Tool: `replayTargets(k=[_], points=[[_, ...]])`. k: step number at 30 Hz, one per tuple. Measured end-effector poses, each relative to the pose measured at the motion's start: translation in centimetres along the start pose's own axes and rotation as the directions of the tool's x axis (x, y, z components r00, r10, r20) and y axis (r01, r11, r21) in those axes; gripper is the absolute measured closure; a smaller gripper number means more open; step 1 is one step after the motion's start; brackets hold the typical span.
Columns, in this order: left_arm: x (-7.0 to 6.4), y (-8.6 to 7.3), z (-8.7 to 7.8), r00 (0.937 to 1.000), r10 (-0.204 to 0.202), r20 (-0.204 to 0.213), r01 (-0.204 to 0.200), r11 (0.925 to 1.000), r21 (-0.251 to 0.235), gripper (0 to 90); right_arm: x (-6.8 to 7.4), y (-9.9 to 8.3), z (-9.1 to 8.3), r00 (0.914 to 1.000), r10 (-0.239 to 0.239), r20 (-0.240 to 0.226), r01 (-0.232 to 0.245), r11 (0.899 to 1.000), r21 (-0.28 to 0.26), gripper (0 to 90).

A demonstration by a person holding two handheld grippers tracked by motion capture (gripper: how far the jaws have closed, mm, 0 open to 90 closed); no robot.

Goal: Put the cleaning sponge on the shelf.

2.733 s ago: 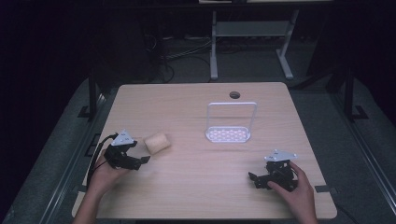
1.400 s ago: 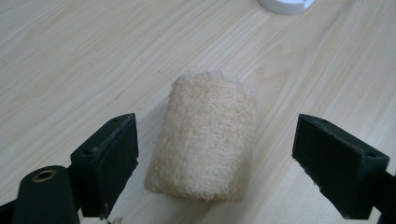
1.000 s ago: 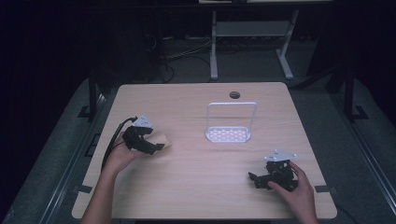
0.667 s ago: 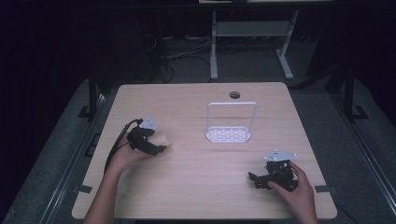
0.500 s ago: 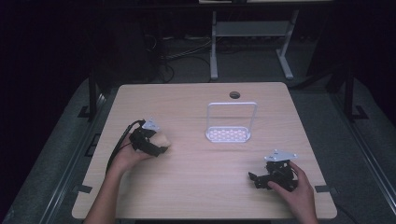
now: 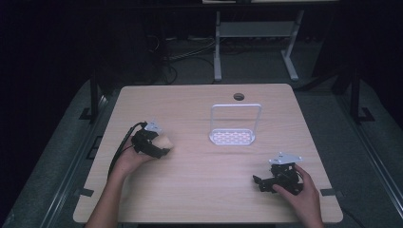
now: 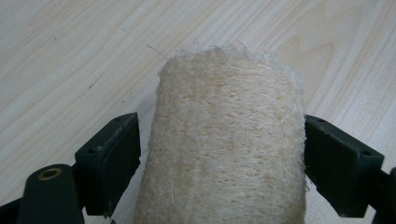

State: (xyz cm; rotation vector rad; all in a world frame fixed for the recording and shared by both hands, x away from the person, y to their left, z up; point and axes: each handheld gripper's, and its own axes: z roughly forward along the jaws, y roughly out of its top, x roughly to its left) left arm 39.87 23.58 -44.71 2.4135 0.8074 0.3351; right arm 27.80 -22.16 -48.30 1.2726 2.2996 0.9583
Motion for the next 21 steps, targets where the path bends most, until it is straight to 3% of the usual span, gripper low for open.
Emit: replayTargets(k=[8, 21], points=[[0.10, -0.07, -0.15, 0.9999, -0.007, 0.011, 0.007, 1.0000, 0.003, 25.9, 0.00, 0.00, 0.00, 1.0000, 0.000, 0.000, 0.000, 1.000, 0.000, 0.0], [-0.22, 0.14, -0.60, 0.9991, -0.027, 0.032, 0.028, 0.9993, -0.024, 27.4, 0.00, 0.00, 0.00, 1.0000, 0.000, 0.000, 0.000, 1.000, 0.000, 0.0]])
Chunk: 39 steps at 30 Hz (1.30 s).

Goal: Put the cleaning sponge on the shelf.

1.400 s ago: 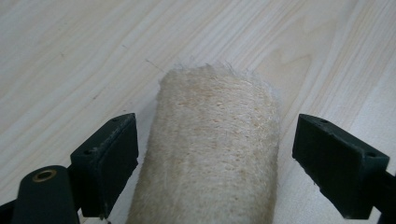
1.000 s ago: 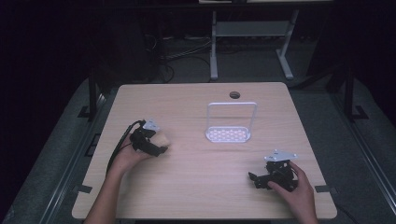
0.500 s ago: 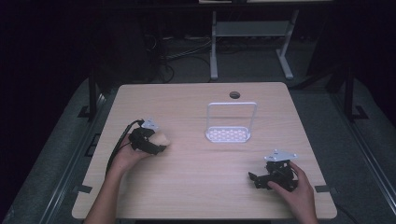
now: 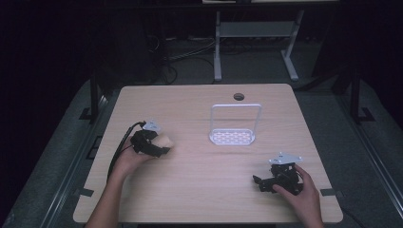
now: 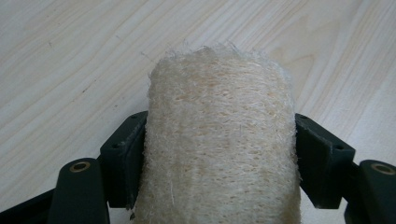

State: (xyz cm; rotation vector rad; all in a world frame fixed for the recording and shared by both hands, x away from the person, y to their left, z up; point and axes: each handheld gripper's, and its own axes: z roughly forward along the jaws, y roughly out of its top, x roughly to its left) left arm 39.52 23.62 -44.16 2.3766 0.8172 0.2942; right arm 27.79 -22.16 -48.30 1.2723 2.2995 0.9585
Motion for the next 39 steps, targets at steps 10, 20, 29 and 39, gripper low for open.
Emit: replayTargets(k=[10, 20, 29, 39], points=[[-0.8, 0.2, -0.3, 1.0000, 0.001, 0.007, -0.001, 0.9999, -0.013, 27.5, 0.0, 0.0, 0.0, 1.0000, 0.000, 0.000, 0.000, 1.000, 0.000, 0.0], [-1.8, 0.9, -0.5, 0.9995, 0.019, 0.024, -0.018, 0.9995, -0.027, 27.6, 0.0, 0.0, 0.0, 1.0000, 0.000, 0.000, 0.000, 1.000, 0.000, 0.0], [-2.8, 1.6, -0.6, 0.9988, 0.023, 0.044, -0.020, 0.9984, -0.054, 27.6, 0.0, 0.0, 0.0, 1.0000, 0.000, 0.000, 0.000, 1.000, 0.000, 0.0], [-4.3, 2.8, -0.3, 0.9966, 0.048, 0.066, -0.044, 0.9967, -0.069, 27.7, 0.0, 0.0, 0.0, 1.0000, 0.000, 0.000, 0.000, 1.000, 0.001, 0.0]])
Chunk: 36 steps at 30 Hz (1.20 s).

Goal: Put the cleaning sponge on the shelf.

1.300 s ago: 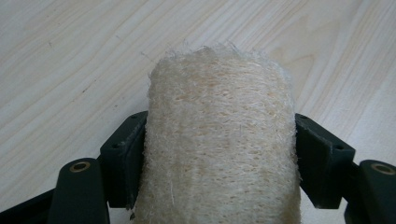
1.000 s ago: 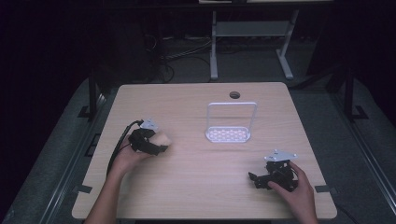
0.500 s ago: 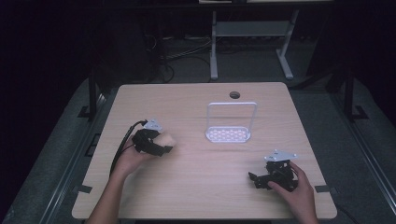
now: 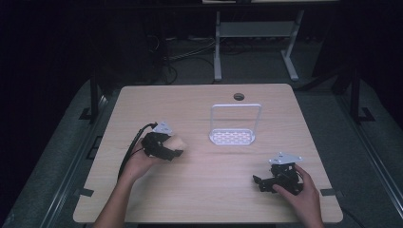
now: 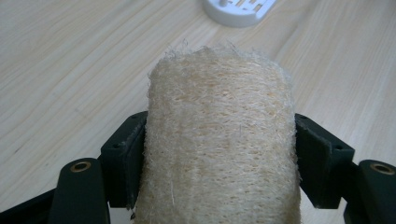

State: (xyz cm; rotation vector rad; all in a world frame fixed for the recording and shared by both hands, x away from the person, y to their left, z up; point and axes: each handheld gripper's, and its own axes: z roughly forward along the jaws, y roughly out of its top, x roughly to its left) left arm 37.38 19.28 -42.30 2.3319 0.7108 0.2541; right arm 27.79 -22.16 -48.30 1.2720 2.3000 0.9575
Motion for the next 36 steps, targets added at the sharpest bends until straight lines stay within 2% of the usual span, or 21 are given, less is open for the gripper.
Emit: replayTargets(k=[25, 36], points=[[-3.1, 2.6, 2.0, 0.9969, 0.053, 0.058, -0.052, 0.9985, -0.018, 27.7, 0.0, 0.0, 0.0, 1.0000, 0.000, -0.001, 0.000, 1.000, 0.000, 0.0], [-4.9, 4.7, 3.7, 0.9923, 0.083, 0.092, -0.080, 0.9963, -0.032, 27.7, 0.0, 0.0, 0.0, 1.0000, -0.001, 0.000, 0.001, 1.000, 0.001, 0.0]])
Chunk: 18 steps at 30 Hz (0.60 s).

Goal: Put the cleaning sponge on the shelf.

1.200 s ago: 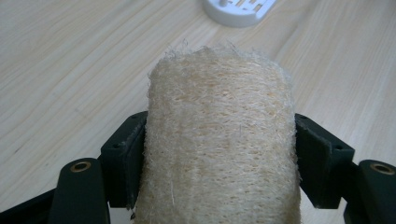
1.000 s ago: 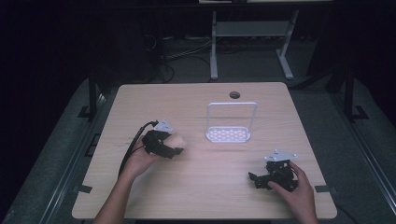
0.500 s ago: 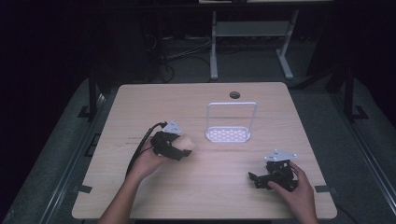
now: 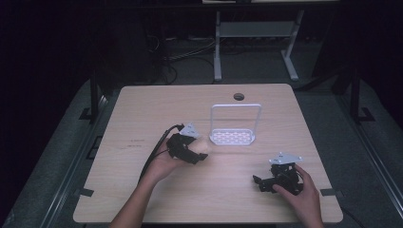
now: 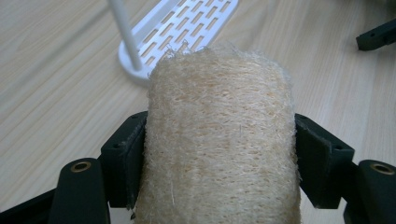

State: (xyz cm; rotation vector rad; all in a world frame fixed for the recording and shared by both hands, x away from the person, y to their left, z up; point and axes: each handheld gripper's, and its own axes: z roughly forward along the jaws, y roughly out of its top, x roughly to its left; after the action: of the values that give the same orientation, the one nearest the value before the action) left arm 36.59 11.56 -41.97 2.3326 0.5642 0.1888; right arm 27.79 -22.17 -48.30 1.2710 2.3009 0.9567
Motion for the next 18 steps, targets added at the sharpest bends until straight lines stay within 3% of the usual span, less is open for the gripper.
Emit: replayTargets(k=[18], points=[[-1.0, 2.7, 3.2, 0.9999, 0.011, 0.008, -0.011, 0.9995, -0.029, 27.8, 0.0, 0.0, 0.0, 1.0000, 0.000, 0.000, 0.000, 1.000, 0.000, 0.0]])
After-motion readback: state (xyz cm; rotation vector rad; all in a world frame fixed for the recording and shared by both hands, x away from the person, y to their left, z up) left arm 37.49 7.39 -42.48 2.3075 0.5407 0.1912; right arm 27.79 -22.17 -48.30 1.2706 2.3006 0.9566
